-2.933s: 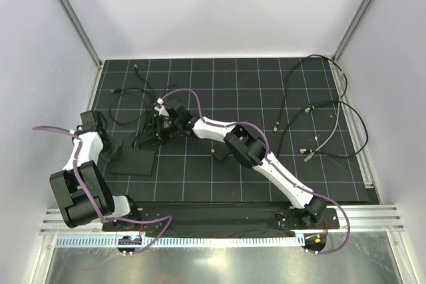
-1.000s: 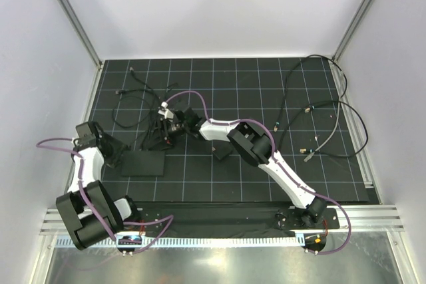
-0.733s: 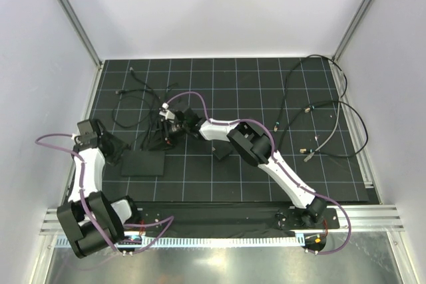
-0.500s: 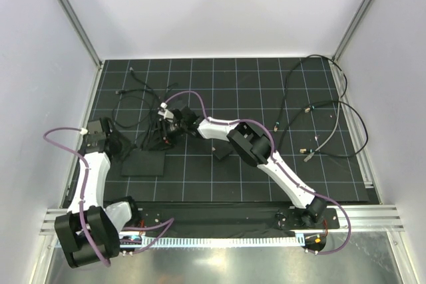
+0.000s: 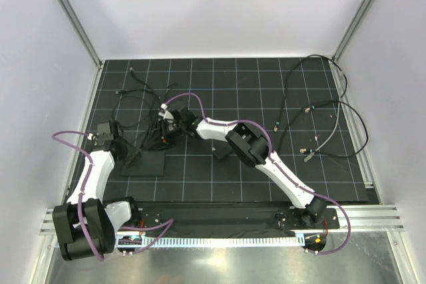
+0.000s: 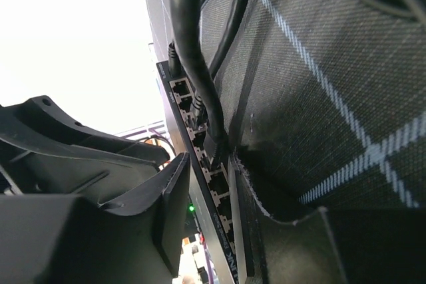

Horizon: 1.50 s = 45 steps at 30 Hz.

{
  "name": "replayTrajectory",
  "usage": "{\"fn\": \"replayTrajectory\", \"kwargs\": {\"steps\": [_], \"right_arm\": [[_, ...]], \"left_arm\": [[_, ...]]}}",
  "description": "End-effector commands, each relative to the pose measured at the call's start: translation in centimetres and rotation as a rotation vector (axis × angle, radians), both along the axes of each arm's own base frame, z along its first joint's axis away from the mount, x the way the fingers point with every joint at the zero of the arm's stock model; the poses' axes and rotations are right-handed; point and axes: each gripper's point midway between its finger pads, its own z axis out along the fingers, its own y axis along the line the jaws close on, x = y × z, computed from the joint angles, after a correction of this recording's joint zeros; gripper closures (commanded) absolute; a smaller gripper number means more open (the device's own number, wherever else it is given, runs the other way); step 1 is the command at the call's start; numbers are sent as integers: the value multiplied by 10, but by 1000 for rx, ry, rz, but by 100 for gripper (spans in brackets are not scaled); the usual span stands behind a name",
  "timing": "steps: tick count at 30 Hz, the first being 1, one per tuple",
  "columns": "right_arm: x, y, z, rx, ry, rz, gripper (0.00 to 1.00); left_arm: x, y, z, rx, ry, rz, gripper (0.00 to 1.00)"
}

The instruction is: Pull the plug from the switch port

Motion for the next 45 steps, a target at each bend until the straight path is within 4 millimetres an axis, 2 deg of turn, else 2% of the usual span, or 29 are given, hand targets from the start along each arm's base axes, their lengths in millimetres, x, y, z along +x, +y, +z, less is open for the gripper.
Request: {"fn": "replayTrajectory", "kwargs": {"steps": [1,11,14,16,18,20,21,22,27,29,35,37,40,45], "right_arm": [[1,0,-30,-64,27,-39,63],[-3,-5,-44,-77,49,-50,76],[-2,-5,-50,-83,48,-58,87],[0,-4,-54,-81,41,-70,99],[8,-2,-54,-71,20,-109,99],[13,-6,-61,-98,11,-151,99],[20,-11,-71,-133,-6,-208,99],[24,-10,-64,-132,-27,-233,99],[50,-13,-66,-172,-113,-337,99],[51,-13,-70,-168,-79,-338,99],[57,-9,-50,-73,69,-420,99],[56,-13,-53,-76,111,-455,99],[62,-17,-49,-64,131,-505,99],[73,-14,-47,-80,57,-492,99]], "left_arm": [[2,2,1,14,4,13,67],[-2,4,-7,12,49,42,69],[-6,8,-11,27,81,68,74],[-10,9,-14,25,111,81,75],[-15,9,-19,23,150,95,75],[-18,12,-20,31,184,120,75],[-21,12,-23,33,212,128,75],[-23,12,-23,35,226,126,75],[-30,18,-29,70,294,125,77],[-30,19,-29,73,299,122,78],[-28,19,-30,73,297,106,79],[-29,18,-32,70,303,98,80],[-27,16,-33,62,295,88,80],[-24,14,-31,58,279,71,80]]}}
